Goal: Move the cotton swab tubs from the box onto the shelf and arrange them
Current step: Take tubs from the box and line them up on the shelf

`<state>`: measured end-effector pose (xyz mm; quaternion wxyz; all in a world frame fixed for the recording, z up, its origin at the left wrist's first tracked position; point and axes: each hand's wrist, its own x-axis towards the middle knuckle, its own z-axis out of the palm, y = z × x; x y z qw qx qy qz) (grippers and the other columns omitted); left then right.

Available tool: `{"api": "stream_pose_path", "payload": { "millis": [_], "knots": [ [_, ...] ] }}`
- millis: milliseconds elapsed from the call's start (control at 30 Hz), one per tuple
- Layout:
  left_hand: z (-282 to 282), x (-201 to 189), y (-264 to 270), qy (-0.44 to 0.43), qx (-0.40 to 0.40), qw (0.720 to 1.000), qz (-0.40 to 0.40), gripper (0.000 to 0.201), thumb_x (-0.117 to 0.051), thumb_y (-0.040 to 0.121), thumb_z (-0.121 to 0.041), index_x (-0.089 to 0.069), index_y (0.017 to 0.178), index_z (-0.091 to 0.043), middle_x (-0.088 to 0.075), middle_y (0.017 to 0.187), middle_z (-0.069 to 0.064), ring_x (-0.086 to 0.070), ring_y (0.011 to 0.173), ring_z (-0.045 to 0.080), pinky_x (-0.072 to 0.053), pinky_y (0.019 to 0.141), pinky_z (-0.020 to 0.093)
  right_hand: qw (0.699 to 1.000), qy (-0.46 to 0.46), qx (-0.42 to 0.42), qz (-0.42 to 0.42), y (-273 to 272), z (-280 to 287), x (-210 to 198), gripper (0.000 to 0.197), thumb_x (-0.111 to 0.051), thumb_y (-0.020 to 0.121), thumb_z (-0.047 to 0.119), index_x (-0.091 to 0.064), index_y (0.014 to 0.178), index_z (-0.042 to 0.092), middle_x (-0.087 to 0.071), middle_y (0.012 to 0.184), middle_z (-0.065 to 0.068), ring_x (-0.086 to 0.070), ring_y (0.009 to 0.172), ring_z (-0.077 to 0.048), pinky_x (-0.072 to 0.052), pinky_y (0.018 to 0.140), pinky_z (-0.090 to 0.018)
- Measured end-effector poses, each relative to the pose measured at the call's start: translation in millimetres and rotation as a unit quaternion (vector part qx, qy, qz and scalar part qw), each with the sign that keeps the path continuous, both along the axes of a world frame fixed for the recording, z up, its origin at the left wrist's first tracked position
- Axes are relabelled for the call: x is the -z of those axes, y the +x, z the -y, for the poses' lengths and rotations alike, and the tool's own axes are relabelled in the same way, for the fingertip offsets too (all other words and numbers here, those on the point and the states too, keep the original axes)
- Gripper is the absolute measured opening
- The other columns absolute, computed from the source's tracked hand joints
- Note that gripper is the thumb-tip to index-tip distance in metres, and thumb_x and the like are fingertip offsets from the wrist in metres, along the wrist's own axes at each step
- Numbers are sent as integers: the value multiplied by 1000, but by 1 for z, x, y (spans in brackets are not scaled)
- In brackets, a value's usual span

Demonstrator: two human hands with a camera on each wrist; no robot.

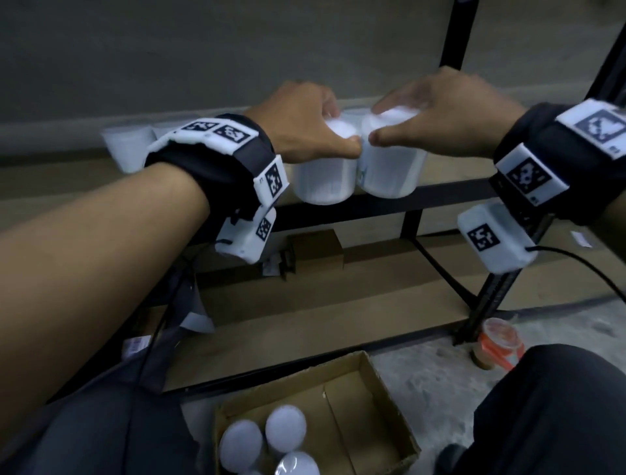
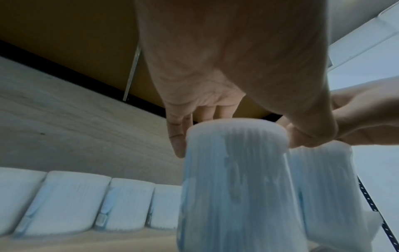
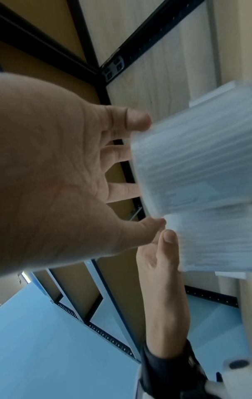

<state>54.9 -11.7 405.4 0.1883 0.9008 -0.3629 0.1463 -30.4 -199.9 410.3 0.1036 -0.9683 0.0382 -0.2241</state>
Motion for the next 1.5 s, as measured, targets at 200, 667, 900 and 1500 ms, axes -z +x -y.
{"api": "stream_pose_path", "payload": {
  "millis": [200, 667, 900, 1500],
  "knots": [
    [15, -9, 17, -8, -9, 999, -33, 57, -69, 74, -57, -66, 118, -20, -67, 113, -5, -62, 101, 17, -54, 85, 34, 999, 33, 8, -10, 27, 13, -8, 47, -65, 76, 60, -67, 118, 39, -61, 129, 9, -50, 123, -18, -41, 88, -27],
    [36, -6, 49, 31, -35, 996, -81, 58, -69, 78, -56, -67, 117, -14, -67, 111, 0, -62, 101, 20, -51, 89, 36, 999, 28, 9, -29, 64, 26, 3, 37, -64, 81, 54, -71, 113, 38, -65, 124, 9, -54, 113, -16, -41, 87, -27],
    [44, 6, 60, 46, -63, 991, -110, 61, -62, 61, -66, -68, 95, -15, -64, 91, 2, -61, 85, 23, -53, 85, 38, 998, 44, 14, -41, 77, 30, 16, 28, -64, 80, 54, -72, 103, 41, -63, 99, 13, -54, 95, -10, -41, 83, -25],
    [34, 3, 51, 94, 15, 994, -45, 36, -70, 84, -33, -65, 119, -27, -60, 125, -8, -54, 96, 12, -40, 81, 24, 995, -81, 31, -49, 74, 19, 16, 27, -67, 83, 21, -69, 106, 35, -63, 115, 3, -52, 118, -23, -44, 99, -41]
  ]
}}
